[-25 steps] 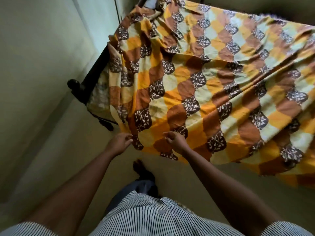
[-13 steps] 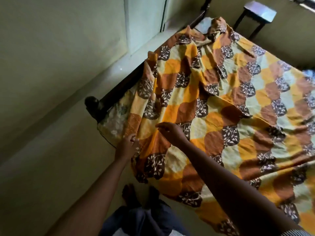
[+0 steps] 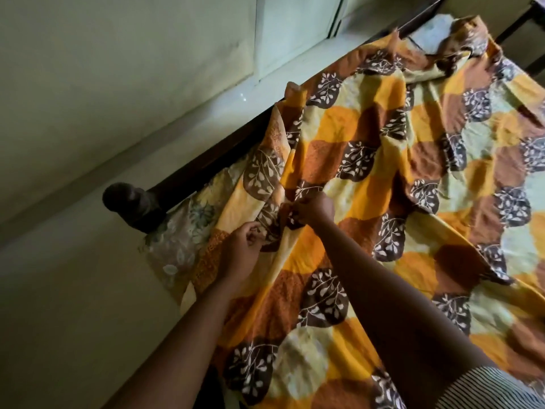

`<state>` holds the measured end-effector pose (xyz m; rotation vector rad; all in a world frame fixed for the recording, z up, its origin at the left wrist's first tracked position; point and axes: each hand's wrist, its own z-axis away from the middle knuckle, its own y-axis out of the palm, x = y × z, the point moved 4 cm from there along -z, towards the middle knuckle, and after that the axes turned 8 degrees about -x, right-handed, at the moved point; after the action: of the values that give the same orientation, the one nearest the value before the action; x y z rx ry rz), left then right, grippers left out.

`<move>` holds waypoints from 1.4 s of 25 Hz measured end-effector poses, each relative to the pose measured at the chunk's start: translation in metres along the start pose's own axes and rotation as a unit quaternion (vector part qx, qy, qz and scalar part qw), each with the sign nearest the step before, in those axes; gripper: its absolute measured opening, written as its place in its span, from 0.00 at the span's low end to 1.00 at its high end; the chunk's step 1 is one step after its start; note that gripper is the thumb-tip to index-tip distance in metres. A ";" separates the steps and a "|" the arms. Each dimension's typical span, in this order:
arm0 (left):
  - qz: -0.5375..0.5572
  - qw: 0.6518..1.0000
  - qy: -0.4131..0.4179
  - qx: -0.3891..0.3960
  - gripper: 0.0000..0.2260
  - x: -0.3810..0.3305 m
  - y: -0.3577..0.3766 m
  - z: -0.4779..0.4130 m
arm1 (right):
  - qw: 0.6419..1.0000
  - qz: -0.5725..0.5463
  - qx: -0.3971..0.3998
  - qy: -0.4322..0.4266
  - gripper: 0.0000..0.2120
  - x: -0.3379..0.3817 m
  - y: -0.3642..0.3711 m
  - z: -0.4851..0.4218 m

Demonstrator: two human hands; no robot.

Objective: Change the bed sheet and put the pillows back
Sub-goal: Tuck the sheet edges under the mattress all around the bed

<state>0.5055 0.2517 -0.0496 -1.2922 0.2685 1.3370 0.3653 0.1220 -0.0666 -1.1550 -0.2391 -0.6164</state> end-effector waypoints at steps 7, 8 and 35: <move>0.000 0.998 -0.024 -0.055 0.15 -0.033 0.031 -0.017 | 0.977 0.071 0.107 -0.171 0.16 0.028 -0.007 -0.014; -0.002 0.998 -0.032 -0.060 0.16 -0.034 0.034 -0.022 | 0.974 0.077 0.130 -0.166 0.17 0.029 -0.001 -0.018; -0.121 0.972 -0.064 -0.193 0.11 0.049 -0.226 0.012 | 0.735 0.250 0.182 -0.604 0.12 0.249 0.048 0.133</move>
<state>0.6968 0.3504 0.0351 -1.4971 -0.2456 1.2915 0.6120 0.1732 0.0693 -1.0115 -1.0650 0.7413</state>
